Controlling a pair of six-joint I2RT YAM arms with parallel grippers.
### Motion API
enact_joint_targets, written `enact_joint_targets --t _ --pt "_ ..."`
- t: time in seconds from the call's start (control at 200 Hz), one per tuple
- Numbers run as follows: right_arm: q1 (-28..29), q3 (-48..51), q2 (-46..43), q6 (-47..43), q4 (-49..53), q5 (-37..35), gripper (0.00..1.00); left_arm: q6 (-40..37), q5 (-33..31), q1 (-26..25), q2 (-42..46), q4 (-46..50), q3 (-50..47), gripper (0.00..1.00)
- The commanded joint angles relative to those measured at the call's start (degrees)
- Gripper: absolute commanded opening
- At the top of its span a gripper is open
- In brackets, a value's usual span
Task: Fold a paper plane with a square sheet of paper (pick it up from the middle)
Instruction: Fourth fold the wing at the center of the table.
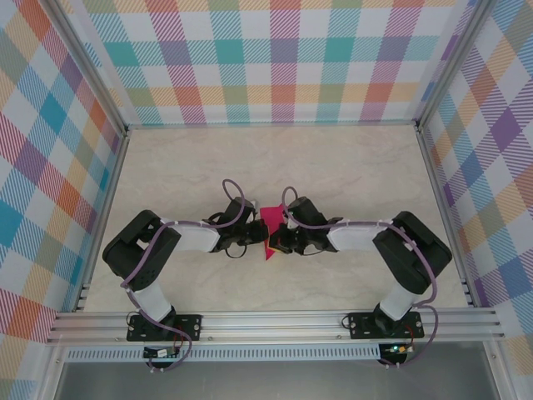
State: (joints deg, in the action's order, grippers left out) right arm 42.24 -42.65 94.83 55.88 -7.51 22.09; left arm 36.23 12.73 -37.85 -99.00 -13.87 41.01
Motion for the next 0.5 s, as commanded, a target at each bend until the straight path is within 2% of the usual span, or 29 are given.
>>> enact_joint_targets --t 0.0,0.16,0.335,0.495 --pt "-3.48 -2.60 -1.32 -2.94 3.29 -1.91 0.03 -0.33 -4.87 -0.11 -4.97 12.50 -4.02 0.00" --pt "-7.53 -7.45 2.86 -5.14 5.74 -0.77 0.03 -0.31 -4.75 -0.12 -5.06 12.22 -4.10 0.00" --pt "-8.05 -16.50 11.19 -7.90 10.04 0.76 0.02 -0.36 -4.79 -0.10 -4.90 12.46 -3.84 0.00" --pt "-8.05 -17.35 15.42 -7.94 9.68 2.11 0.03 -0.25 -4.92 -0.12 -4.18 12.96 -3.77 0.00"
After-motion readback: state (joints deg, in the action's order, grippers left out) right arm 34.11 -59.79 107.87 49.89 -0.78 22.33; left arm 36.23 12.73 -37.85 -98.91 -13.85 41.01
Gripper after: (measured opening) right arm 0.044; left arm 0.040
